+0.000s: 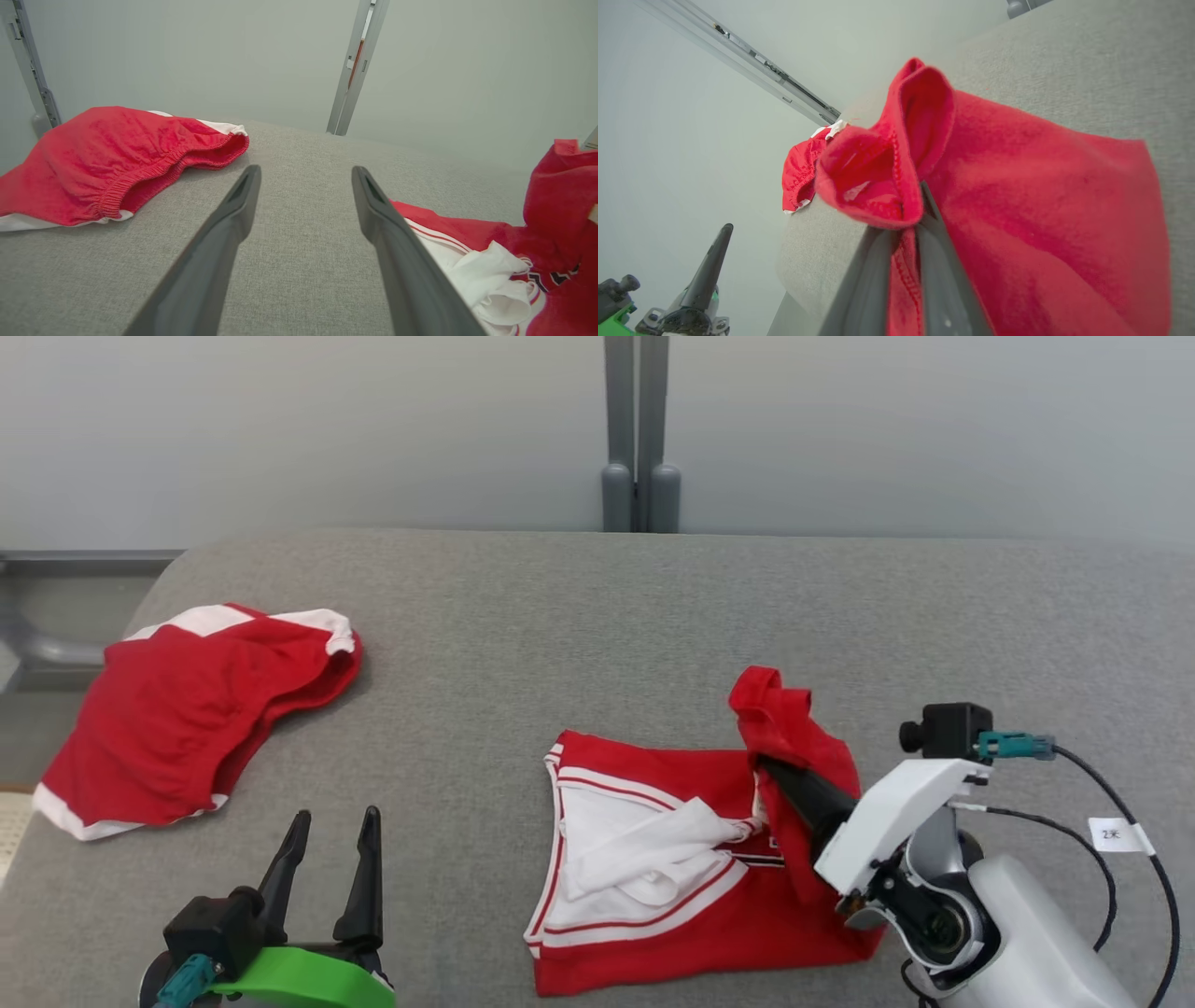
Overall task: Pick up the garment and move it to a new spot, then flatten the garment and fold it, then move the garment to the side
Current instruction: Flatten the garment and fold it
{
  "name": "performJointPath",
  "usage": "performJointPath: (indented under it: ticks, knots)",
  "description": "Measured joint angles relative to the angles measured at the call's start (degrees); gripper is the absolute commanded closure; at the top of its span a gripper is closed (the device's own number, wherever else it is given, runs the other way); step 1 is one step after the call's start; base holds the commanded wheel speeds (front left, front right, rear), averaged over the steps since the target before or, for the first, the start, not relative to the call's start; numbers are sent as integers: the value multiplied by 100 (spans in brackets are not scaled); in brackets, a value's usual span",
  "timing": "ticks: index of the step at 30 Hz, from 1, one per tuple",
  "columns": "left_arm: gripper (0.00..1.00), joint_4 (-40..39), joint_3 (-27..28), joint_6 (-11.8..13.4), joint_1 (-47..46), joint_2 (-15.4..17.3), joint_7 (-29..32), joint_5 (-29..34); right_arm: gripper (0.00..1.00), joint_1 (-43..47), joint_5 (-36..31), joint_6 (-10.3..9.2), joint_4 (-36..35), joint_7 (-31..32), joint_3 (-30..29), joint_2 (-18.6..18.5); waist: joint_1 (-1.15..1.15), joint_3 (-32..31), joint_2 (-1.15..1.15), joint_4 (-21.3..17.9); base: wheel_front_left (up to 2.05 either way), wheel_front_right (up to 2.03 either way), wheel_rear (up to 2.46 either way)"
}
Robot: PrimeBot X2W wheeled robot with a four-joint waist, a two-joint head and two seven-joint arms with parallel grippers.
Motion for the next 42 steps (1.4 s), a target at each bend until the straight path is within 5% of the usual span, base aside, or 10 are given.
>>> performJointPath:
  ticks: [14, 20, 22, 29, 35, 42]
  knots:
    - [0, 126, -176, 5, -54, 25, 48, -109, 100, -566, -52, -1, 1518, -357, 137, 487, 0, 148, 0, 1138, 0, 0, 0]
    - [0, 146, -153, 7, -94, 33, 19, -133, 100, -739, 65, -1, 1918, -463, 414, 547, 0, 304, 0, 1333, 0, 0, 0]
    - [0, 159, -149, 16, -110, 32, 16, -142, 0, -795, 110, -1, 2018, -505, 506, 557, 0, 335, 0, 1316, 0, 0, 0]
    - [0, 178, -123, 37, -122, 31, -11, -152, 0, -900, 360, -1, 1614, -711, 815, 432, 0, 315, 0, 1066, 0, 0, 0]
    - [0, 132, -89, 81, -112, 24, -34, -167, 0, -854, 424, 0, 719, -1250, 742, -290, 0, 250, 0, 788, 0, 0, 0]
    - [0, -146, 25, 121, -47, 2, -56, -104, 0, -480, -225, 0, 221, -2173, 191, -1248, 0, 150, 0, 520, 0, 0, 0]
